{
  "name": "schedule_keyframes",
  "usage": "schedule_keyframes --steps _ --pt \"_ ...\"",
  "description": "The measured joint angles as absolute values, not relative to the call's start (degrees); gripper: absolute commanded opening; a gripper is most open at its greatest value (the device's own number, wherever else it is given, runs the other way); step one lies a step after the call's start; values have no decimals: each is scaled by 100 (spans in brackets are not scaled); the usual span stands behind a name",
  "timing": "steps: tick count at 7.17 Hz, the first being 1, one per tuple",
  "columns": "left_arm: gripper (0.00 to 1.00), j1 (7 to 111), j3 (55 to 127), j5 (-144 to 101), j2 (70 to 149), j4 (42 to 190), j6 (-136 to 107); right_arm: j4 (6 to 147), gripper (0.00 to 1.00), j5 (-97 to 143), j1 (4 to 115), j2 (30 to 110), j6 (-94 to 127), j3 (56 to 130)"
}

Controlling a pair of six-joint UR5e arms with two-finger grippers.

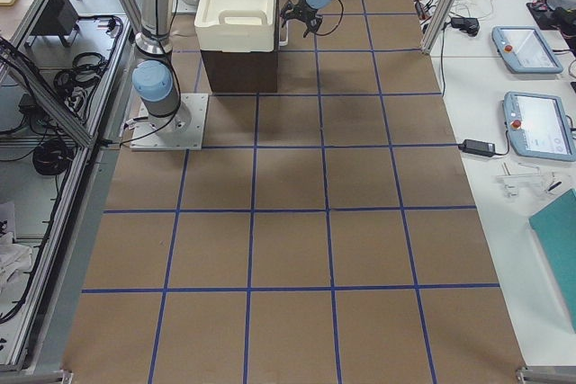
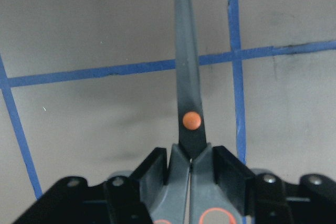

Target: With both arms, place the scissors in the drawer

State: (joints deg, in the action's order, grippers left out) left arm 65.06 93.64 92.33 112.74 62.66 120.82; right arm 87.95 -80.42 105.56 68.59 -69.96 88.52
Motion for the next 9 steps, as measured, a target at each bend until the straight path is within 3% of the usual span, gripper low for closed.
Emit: schedule_keyframes --steps 9 --pt "0 6513 9369 9231 11334 6264 12079 9029 100 -8106 10621 6699 -7019 8859"
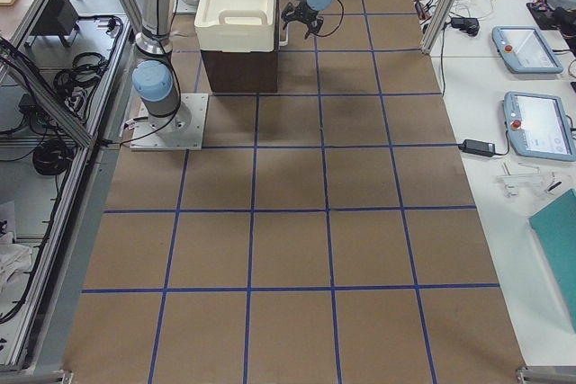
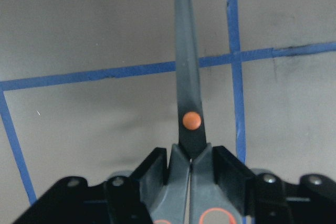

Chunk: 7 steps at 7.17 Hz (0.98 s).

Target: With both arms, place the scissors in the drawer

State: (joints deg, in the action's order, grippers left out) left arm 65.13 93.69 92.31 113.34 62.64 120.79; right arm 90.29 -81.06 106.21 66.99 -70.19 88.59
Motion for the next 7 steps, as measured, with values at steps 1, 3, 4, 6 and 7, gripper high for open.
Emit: schedule_keyframes --steps 1,3,4,6,7 --pt "0 6513 9369 9225 11339 6261 12077 9033 100 -8111 10621 6690 -7026 8862" --pt "0 6513 9369 9218 11348 6258 12076 9074 100 -8120 10625 6685 -7036 8862" --pt "0 6513 9369 9214 11350 6258 12076 9131 100 -8121 10625 6684 -7039 8860" --pt "0 6519 9369 9224 11344 6268 12072 9280 100 -8127 10629 6688 -7060 8860" --pt "0 6520 9369 9222 11347 6277 12077 9419 100 -8129 10632 6688 -7099 8857"
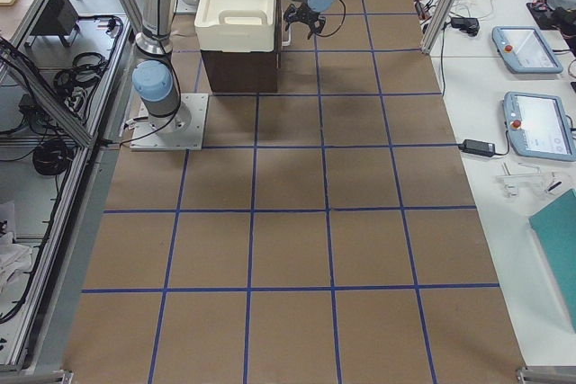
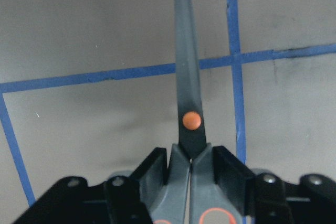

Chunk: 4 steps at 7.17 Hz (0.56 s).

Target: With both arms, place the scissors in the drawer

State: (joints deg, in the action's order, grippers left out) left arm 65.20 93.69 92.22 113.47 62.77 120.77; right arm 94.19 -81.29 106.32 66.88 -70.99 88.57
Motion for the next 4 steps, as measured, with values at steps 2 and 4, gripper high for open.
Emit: schedule_keyframes --steps 2,4 --pt "0 6521 9369 9214 11357 6280 12072 9780 100 -8217 10634 6687 -7168 8840" --pt "0 6521 9369 9200 11362 6284 12068 10106 100 -8322 10635 6678 -7225 8834"
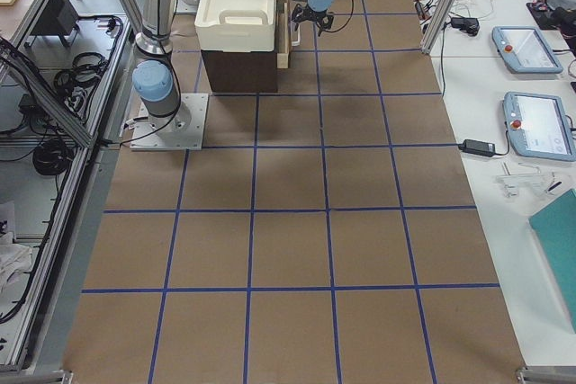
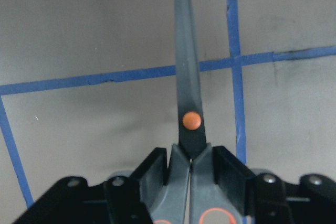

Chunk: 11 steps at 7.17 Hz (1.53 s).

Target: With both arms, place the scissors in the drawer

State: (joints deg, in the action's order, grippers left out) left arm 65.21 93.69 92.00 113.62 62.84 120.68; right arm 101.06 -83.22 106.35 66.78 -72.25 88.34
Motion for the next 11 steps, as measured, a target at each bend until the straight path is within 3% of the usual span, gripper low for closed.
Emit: schedule_keyframes --steps 11 --pt "0 6629 9369 9195 11380 6291 11959 10831 100 -8499 10583 6327 -7533 8481"
